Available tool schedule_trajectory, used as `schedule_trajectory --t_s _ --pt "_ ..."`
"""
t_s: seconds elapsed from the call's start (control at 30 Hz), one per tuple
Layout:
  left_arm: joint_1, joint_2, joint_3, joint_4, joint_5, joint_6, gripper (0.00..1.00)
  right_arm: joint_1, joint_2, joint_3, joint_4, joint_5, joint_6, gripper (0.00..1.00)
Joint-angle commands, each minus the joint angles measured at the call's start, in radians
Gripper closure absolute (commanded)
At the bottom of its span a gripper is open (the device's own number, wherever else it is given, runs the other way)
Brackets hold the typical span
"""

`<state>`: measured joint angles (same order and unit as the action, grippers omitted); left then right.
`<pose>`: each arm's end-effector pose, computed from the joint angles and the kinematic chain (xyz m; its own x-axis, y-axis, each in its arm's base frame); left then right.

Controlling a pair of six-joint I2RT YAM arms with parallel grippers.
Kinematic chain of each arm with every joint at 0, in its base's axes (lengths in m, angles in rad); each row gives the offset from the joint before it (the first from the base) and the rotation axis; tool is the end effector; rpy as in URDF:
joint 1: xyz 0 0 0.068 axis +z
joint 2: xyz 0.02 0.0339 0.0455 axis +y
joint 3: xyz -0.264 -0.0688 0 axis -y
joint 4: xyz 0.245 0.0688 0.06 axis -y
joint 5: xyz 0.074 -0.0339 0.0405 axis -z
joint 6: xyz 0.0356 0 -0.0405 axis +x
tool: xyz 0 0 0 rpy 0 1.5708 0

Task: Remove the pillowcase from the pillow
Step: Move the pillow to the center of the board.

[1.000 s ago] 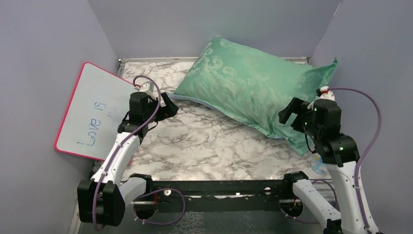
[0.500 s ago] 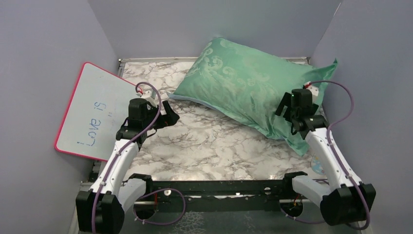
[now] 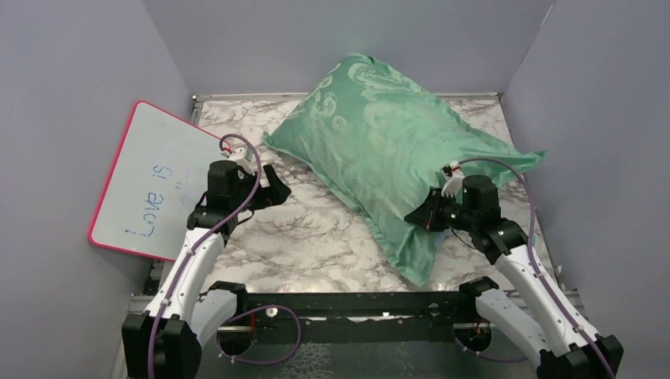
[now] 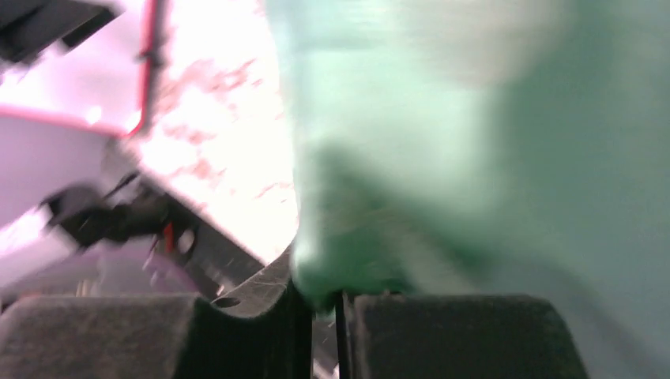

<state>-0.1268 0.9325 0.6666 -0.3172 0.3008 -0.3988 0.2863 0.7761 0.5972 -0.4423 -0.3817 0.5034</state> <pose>0.2020 -0.0364 0.2596 -0.6455 -0.2916 -0.7059 0.1253 0.8713 -0.4745 0.1597 0.0608 0.2516 -0.7557 0.2442 -0.6077 -0.2148 0.7842 0.5822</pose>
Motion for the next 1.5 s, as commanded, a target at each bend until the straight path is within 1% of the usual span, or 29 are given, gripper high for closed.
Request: schedule_trajectory --t_s 0.0,0.07,0.1,0.13,0.2,0.27,0.33,0.37,0.43,0.47,0.53,0.6,0.67,0.73,0.8,0.87,0.97,1.13,1.23,1.27,1.3,1.37,1.4,1.47 --pt "-0.004 -0.019 0.001 0.003 0.0 0.014 0.01 0.036 -0.07 0.185 -0.148 -0.346 -0.096 0.8" --pt "-0.005 -0.018 -0.001 0.003 -0.006 0.012 0.01 0.036 -0.106 0.282 -0.216 -0.353 -0.136 0.75" --pt "-0.005 -0.02 0.001 0.002 -0.014 0.011 0.01 0.036 -0.124 0.321 -0.234 -0.338 -0.141 0.68" --pt "-0.004 -0.021 -0.001 0.001 -0.019 0.011 0.01 0.036 -0.137 0.349 -0.247 -0.312 -0.142 0.6" --pt "-0.004 -0.025 -0.001 -0.005 -0.028 0.011 0.01 0.036 -0.146 0.408 -0.283 -0.214 -0.147 0.39" --pt "-0.005 -0.031 -0.002 -0.01 -0.032 0.015 0.01 0.036 -0.144 0.462 -0.322 -0.041 -0.16 0.29" --pt "-0.007 -0.034 -0.003 -0.01 -0.034 0.015 0.01 0.037 -0.135 0.507 -0.34 0.191 -0.18 0.22" --pt "-0.008 -0.033 -0.003 -0.01 -0.034 0.015 0.01 0.036 -0.126 0.53 -0.348 0.336 -0.176 0.19" --pt "-0.008 -0.029 -0.002 -0.009 -0.035 0.015 0.01 0.036 -0.104 0.567 -0.356 0.626 -0.136 0.16" --pt "-0.009 -0.024 -0.002 -0.01 -0.035 0.015 0.01 0.037 -0.095 0.572 -0.346 0.738 -0.123 0.14" --pt "-0.01 -0.019 -0.002 -0.01 -0.031 0.015 0.01 0.036 -0.081 0.569 -0.319 0.886 -0.125 0.1" --pt "-0.013 -0.018 -0.003 -0.011 -0.032 0.016 0.01 0.036 -0.074 0.539 -0.261 0.967 -0.139 0.05" --pt "-0.016 -0.018 -0.004 -0.011 -0.032 0.016 0.01 0.036 -0.055 0.502 -0.185 1.005 -0.155 0.01" --pt "-0.02 -0.017 -0.005 -0.01 -0.032 0.017 0.01 0.036 -0.02 0.486 -0.103 0.981 -0.18 0.01" --pt "-0.022 -0.014 -0.004 -0.009 -0.032 0.017 0.01 0.035 0.047 0.494 -0.066 0.965 -0.197 0.0" --pt "-0.023 -0.009 -0.003 -0.01 -0.028 0.017 0.01 0.034 0.137 0.538 -0.069 0.953 -0.213 0.0" --pt "-0.029 -0.004 -0.003 -0.011 -0.025 0.018 0.01 0.008 0.268 0.611 -0.089 0.892 -0.228 0.0" --pt "-0.043 -0.01 -0.005 -0.012 -0.029 0.02 0.01 -0.095 0.408 0.659 -0.094 0.659 -0.242 0.0" --pt "-0.05 -0.012 -0.005 -0.011 -0.032 0.021 0.01 -0.111 0.462 0.622 -0.079 0.577 -0.233 0.0" --pt "-0.051 -0.011 -0.004 -0.011 -0.032 0.021 0.01 -0.111 0.474 0.601 -0.071 0.523 -0.234 0.01" --pt "-0.051 -0.011 -0.004 -0.011 -0.032 0.021 0.01 -0.111 0.486 0.583 -0.071 0.434 -0.238 0.04" --pt "-0.051 -0.008 -0.002 -0.01 -0.031 0.021 0.01 -0.111 0.5 0.544 -0.077 0.227 -0.238 0.14" --pt "-0.052 -0.01 -0.002 -0.01 -0.029 0.021 0.01 -0.11 0.497 0.521 -0.073 0.14 -0.246 0.24" --pt "-0.053 -0.007 0.0 -0.01 -0.028 0.023 0.01 -0.102 0.46 0.449 -0.037 0.055 -0.215 0.33"
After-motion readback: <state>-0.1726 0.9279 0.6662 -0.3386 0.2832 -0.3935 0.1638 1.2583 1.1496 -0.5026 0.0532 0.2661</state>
